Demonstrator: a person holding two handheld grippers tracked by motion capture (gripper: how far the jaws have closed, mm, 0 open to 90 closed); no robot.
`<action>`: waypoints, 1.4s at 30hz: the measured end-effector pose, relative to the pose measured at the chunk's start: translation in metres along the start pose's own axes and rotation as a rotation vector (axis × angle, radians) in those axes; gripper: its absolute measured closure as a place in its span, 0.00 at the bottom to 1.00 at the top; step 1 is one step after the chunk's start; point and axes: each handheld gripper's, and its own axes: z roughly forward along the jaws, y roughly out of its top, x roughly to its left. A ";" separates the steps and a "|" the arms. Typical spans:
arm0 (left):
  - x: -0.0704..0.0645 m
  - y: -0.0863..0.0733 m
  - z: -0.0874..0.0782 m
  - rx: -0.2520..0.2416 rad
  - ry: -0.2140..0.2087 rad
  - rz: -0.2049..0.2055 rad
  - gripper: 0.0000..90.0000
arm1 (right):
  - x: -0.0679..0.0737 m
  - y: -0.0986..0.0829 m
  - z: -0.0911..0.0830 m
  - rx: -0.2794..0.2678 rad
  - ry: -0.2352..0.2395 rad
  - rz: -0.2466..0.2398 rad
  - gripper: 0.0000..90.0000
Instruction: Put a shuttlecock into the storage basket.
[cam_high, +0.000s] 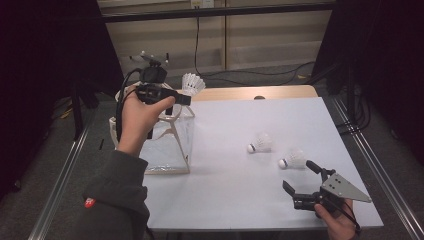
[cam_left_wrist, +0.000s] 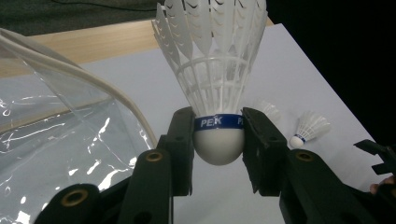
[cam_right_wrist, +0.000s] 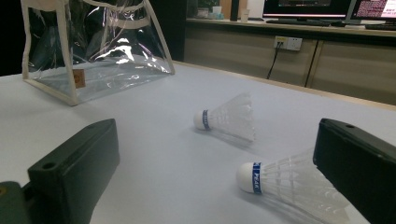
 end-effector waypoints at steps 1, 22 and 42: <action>0.001 0.000 0.000 0.002 0.000 0.000 0.73 | 0.000 0.000 0.000 0.000 -0.001 0.001 0.00; 0.015 0.001 -0.001 -0.016 0.039 -0.036 0.73 | 0.000 0.000 0.000 -0.002 0.000 0.004 0.00; 0.028 0.002 -0.001 -0.032 0.063 -0.072 0.73 | 0.001 0.000 0.000 -0.001 0.002 0.005 0.00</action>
